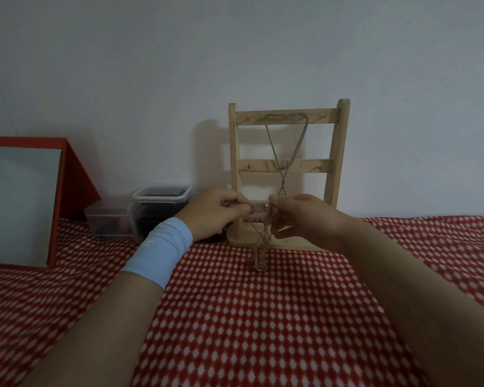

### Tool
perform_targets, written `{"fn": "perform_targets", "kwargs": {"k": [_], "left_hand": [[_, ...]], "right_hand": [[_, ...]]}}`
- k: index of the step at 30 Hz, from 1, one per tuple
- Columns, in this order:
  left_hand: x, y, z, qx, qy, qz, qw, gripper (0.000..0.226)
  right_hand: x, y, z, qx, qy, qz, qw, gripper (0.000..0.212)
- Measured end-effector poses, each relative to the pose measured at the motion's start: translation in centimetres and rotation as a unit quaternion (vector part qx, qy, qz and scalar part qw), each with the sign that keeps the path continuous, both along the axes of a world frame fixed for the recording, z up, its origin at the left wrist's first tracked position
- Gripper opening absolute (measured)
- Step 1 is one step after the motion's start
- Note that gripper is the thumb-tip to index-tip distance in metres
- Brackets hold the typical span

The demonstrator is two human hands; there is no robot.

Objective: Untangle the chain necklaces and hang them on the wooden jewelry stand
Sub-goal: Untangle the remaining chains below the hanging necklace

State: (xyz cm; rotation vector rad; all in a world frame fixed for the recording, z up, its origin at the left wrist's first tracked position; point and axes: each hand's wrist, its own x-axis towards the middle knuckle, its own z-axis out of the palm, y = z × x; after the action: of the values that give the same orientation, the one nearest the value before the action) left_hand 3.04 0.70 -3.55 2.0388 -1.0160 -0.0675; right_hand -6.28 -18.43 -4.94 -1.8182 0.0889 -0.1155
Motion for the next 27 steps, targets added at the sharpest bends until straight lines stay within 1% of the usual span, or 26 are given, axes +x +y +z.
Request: {"fn": "perform_targets", "kwargs": {"k": [2, 3, 5, 6, 8, 10, 12, 13, 15, 16, 17, 20, 21, 23, 24, 27], "left_hand": [[-0.1, -0.2, -0.1, -0.003, -0.010, -0.009, 1.000, 0.018], [0.0, -0.1, -0.2, -0.003, -0.016, -0.009, 1.000, 0.020], [0.1, 0.0, -0.3, -0.006, -0.005, -0.005, 1.000, 0.024], [0.1, 0.0, -0.3, -0.013, 0.022, -0.005, 1.000, 0.025], [0.0, -0.2, -0.1, -0.069, 0.122, -0.012, 0.990, 0.028], [-0.2, -0.5, 0.0, -0.164, 0.239, -0.030, 0.957, 0.032], [-0.3, -0.6, -0.2, -0.239, 0.333, -0.069, 0.909, 0.036], [-0.1, -0.5, -0.4, -0.269, 0.374, -0.091, 0.883, 0.039], [0.1, -0.4, -0.8, -0.318, 0.440, -0.117, 0.831, 0.040], [0.0, -0.6, -0.8, -0.333, 0.455, -0.123, 0.817, 0.038], [-0.2, -0.7, -0.8, -0.335, 0.455, -0.126, 0.815, 0.033], [-0.8, -1.0, -0.8, -0.290, 0.399, -0.136, 0.860, 0.008], [-0.9, -1.0, -0.8, -0.276, 0.394, -0.144, 0.865, 0.013], [-1.1, -0.8, -0.8, -0.256, 0.410, -0.154, 0.862, 0.024], [-1.2, -0.7, -0.7, -0.240, 0.417, -0.151, 0.864, 0.025], [-1.3, -0.2, -0.6, -0.184, 0.405, -0.100, 0.890, 0.023]], "right_hand": [[0.3, 0.3, -0.2, 0.066, 0.003, -0.012, 0.998, 0.039], [0.4, 0.5, -0.2, 0.084, 0.000, -0.015, 0.996, 0.040], [0.4, 0.4, 0.0, 0.092, -0.010, -0.009, 0.996, 0.051], [0.2, 0.3, 0.1, 0.091, -0.012, -0.003, 0.996, 0.054], [-0.3, 0.0, 0.3, 0.088, -0.015, 0.006, 0.996, 0.049], [-0.6, 0.0, 0.3, 0.087, -0.027, 0.001, 0.996, 0.036], [-0.5, 0.0, 0.3, 0.122, -0.051, 0.003, 0.991, 0.016], [-0.4, 0.1, 0.4, 0.152, -0.062, 0.008, 0.986, 0.015], [-0.1, 0.1, 0.4, 0.194, -0.077, 0.004, 0.978, 0.031], [0.0, 0.2, 0.4, 0.194, -0.080, -0.004, 0.978, 0.032], [0.0, 0.4, 0.6, 0.186, -0.082, -0.010, 0.979, 0.030], [-0.2, 0.9, 0.9, 0.143, -0.081, -0.039, 0.986, 0.027], [-0.3, 1.0, 0.9, 0.133, -0.080, -0.050, 0.987, 0.026], [-0.4, 0.9, 1.1, 0.118, -0.071, -0.057, 0.989, 0.022], [-0.4, 0.9, 1.0, 0.113, -0.064, -0.055, 0.990, 0.022], [-0.2, 1.0, 0.4, 0.121, -0.026, -0.036, 0.992, 0.023]]}}
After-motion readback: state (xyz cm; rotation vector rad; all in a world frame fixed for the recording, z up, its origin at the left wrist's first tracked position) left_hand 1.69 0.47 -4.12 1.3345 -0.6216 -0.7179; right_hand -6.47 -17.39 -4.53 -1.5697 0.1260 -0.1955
